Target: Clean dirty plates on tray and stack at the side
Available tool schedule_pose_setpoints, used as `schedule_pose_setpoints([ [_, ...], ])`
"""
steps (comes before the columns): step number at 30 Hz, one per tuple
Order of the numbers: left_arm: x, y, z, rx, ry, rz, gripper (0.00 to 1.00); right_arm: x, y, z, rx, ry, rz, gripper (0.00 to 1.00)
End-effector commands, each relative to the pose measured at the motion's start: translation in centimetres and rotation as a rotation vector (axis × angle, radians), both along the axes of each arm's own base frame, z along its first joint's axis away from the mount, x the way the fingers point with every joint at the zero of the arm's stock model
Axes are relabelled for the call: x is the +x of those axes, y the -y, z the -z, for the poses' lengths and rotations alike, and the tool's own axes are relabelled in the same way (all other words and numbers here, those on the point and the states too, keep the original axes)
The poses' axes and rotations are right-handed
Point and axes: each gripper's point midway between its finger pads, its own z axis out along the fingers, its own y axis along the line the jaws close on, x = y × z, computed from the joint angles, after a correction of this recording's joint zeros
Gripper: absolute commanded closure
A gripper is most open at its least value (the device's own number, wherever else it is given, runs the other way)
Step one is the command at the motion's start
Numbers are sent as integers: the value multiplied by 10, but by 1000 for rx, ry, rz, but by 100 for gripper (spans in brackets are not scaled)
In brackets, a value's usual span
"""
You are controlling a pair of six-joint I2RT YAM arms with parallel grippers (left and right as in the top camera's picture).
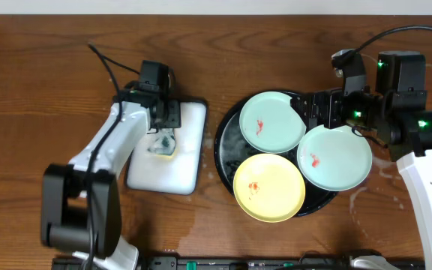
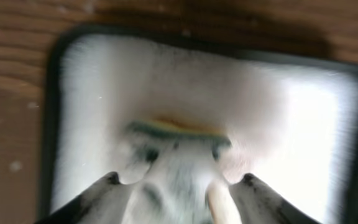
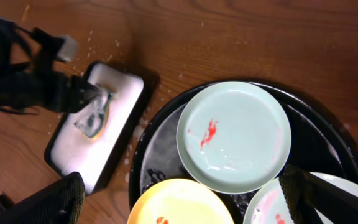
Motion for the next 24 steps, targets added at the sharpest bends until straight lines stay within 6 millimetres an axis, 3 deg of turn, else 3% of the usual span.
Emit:
schedule_pose_setpoints([
  [1,-11,1,-4,-2,-37,11,34,-2,-6,-11,21,15,-15,1],
  [7,-29,-3,18,18,-128,10,34,-4,-5,-8,20,1,-14,1],
  [12,-43,-10,64,55,-196,3,36,-6,-3,-5,7,-13,-5,1],
  [14,-46,-11,79,59,-221,3,47,-4,3,-1,-26,-17,22,4],
  [15,-47,-10,84,54,-233,5,58,-3,8,0,-48,-15,41,5],
  [16,-48,-10,87,53,-241,-6,80,0,16,4,-91,-13,76,10],
  [17,-48,-10,88,52,-243,-10,92,3,23,6,-124,-10,104,18],
  [21,-41,-8,74,49,-223,-10,93,9,35,16,-183,-7,152,38],
  [24,-32,-7,49,44,-200,-10,93,15,37,32,-206,-43,162,53],
])
